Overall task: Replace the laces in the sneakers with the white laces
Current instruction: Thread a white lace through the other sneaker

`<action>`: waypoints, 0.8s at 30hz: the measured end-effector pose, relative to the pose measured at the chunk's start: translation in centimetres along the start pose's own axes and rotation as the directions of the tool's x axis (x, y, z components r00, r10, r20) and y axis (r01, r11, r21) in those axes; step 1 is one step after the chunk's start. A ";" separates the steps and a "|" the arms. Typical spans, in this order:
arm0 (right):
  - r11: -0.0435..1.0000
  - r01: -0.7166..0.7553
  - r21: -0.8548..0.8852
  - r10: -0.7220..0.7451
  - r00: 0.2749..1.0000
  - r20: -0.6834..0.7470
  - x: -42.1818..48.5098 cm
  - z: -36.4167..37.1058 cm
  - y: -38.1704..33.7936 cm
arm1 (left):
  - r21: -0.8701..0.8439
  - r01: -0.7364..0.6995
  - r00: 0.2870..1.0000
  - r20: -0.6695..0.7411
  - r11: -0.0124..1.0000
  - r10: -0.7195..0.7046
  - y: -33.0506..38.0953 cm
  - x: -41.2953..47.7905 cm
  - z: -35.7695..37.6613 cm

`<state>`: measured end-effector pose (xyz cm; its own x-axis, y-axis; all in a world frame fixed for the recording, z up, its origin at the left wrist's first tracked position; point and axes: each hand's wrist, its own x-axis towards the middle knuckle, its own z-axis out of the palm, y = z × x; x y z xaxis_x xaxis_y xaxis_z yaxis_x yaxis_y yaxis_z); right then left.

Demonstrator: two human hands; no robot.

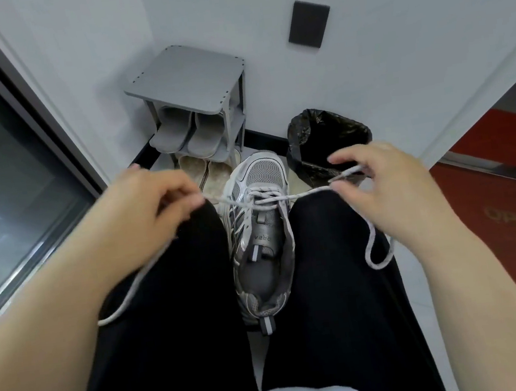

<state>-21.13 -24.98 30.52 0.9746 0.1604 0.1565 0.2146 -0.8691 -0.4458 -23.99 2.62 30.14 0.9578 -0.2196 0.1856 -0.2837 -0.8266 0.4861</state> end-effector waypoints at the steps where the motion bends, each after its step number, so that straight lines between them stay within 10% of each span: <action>1: 0.996 0.042 0.076 -0.046 0.998 0.049 -0.4 0.3 -0.5 | 0.046 0.040 0.998 -0.042 0.998 -0.038 -0.4 0.4 -0.3; 7: 0.988 0.004 0.152 -0.045 0.962 0.269 -1.4 3.5 -1.4 | 0.071 0.079 0.994 -0.085 0.994 -0.073 1.5 2.1 3.1; 14: 0.996 -0.011 0.092 -0.002 0.990 0.139 -1.0 4.9 -0.6 | 0.244 0.155 0.980 0.081 0.957 -0.180 5.8 3.2 8.8; 24: 0.970 -0.065 0.232 0.055 0.997 0.048 -0.9 5.9 -0.3 | -0.005 0.218 0.969 0.124 0.976 -0.215 4.3 3.2 8.8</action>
<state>-21.71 -22.12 25.27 0.9869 0.1346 0.0889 0.1599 -0.7451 -0.6475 -21.78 -6.20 25.35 0.9946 -0.0988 -0.0306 -0.0686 -0.8521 0.5189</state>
